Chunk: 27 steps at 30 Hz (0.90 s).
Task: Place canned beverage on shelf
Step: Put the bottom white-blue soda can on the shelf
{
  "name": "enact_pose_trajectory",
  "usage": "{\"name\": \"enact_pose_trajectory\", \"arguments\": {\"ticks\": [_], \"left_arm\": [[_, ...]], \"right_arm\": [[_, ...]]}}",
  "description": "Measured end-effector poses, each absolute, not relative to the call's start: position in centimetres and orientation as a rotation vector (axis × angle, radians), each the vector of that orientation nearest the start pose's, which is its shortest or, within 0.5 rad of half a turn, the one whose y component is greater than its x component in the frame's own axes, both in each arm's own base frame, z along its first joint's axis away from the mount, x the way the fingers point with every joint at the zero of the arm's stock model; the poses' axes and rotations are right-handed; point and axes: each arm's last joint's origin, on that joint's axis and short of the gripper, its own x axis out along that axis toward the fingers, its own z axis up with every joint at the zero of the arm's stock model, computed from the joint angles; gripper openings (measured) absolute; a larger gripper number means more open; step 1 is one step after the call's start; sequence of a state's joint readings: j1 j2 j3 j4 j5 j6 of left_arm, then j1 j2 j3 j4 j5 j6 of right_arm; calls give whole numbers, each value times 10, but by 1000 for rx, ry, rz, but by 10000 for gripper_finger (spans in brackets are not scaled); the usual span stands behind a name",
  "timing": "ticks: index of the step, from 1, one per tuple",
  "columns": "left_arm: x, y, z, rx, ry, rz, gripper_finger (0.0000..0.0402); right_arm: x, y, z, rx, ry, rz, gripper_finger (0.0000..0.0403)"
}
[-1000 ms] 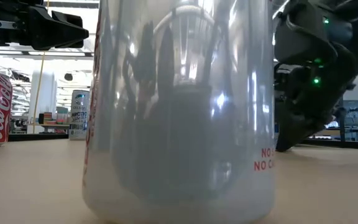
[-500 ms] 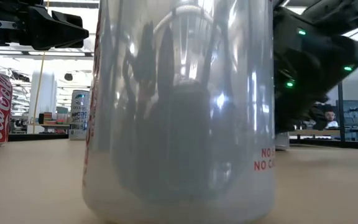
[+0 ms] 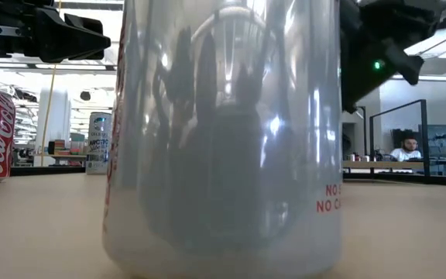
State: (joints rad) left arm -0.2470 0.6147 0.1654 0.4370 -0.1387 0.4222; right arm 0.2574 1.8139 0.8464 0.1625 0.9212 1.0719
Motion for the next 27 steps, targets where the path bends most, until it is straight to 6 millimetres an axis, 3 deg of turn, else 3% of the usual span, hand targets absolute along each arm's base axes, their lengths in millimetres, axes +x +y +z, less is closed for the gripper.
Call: {"name": "enact_pose_trajectory", "arguments": {"ticks": [10, 15, 21, 27], "left_arm": [[144, -32, 202, 425, -10, -109, 0], [144, -32, 202, 425, -9, -110, 0], [144, -32, 202, 424, -12, -109, 0], [144, -32, 202, 424, -12, -109, 0]], "right_arm": [[350, 85, 166, 461, 298, -749, 20], [358, 86, 200, 331, 419, -667, 20], [352, 59, 227, 206, 748, -637, 20], [342, 15, 214, 2, 1027, -682, 24]]}}
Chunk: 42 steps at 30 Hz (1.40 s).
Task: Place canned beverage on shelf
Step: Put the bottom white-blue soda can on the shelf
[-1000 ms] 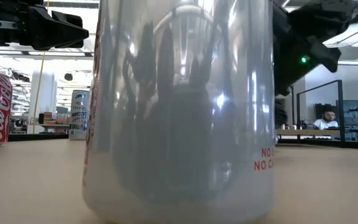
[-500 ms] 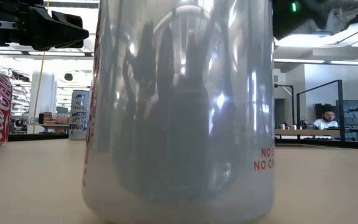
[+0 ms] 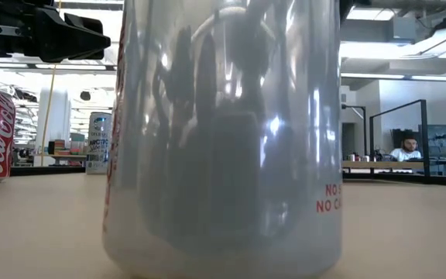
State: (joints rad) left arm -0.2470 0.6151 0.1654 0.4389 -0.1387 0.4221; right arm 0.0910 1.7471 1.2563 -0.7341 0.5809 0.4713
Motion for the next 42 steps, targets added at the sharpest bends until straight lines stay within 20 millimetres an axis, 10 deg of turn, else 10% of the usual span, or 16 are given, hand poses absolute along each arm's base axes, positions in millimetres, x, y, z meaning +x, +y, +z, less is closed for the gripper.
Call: {"name": "enact_pose_trajectory", "arguments": {"ticks": [9, 28, 42], "left_arm": [[144, -32, 201, 426, -3, -111, 0], [144, -32, 201, 427, -2, -111, 0], [184, -30, 172, 447, 216, -133, 0]], "right_arm": [[332, -30, 177, 5, 1155, -795, 19], [339, 80, 203, 109, 990, -528, 19], [359, 58, 216, 84, 842, -481, 22]]}}
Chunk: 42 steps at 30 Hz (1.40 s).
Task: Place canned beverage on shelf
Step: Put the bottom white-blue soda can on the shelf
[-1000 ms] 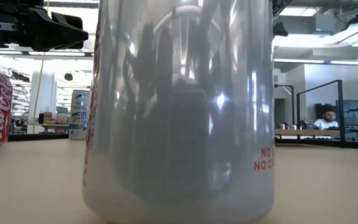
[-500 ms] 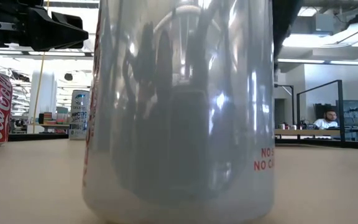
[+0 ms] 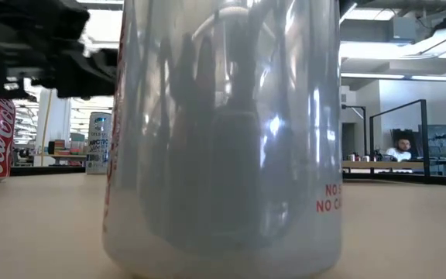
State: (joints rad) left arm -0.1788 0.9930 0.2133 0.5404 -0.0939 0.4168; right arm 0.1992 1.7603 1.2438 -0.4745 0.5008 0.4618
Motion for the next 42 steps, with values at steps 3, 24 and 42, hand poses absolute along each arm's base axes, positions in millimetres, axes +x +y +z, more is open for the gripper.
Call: {"name": "enact_pose_trajectory", "arguments": {"ticks": [3, 24, 42], "left_arm": [[203, -29, 169, 464, 298, -69, 0], [302, -1, 152, 489, 929, 105, 0], [329, 86, 190, -22, 879, 154, 0]], "right_arm": [[359, 58, 216, 82, 846, -481, 22], [257, 5, 233, -88, 414, -136, 22], [222, -41, 143, -155, 421, -161, 22]]}}
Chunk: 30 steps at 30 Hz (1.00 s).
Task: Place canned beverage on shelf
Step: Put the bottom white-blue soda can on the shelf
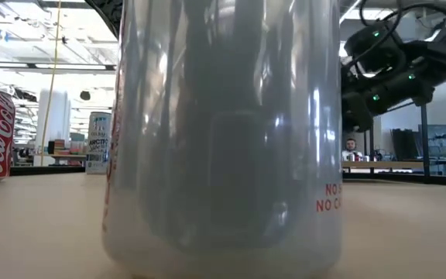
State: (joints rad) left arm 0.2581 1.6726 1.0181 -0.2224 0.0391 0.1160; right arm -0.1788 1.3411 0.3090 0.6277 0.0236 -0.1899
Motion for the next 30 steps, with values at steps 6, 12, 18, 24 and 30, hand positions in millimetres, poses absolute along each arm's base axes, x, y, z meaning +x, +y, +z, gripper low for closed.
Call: {"name": "enact_pose_trajectory", "arguments": {"ticks": [6, 12, 18, 24, 30], "left_arm": [[331, 83, 193, -215, 847, 109, 0], [336, 68, 191, -51, 828, 208, 0], [337, 49, 166, 15, 675, 165, 0], [327, 42, 154, -31, 553, 105, 0], [323, 39, 148, -120, 505, 47, 0]], "right_arm": [[225, -54, 147, -76, 462, -160, 22], [223, -44, 138, 3, 537, -103, 22], [237, -42, 155, 236, 479, -169, 22], [236, -19, 146, 381, 629, -181, 22], [233, -5, 144, 398, 651, -258, 22]]}}
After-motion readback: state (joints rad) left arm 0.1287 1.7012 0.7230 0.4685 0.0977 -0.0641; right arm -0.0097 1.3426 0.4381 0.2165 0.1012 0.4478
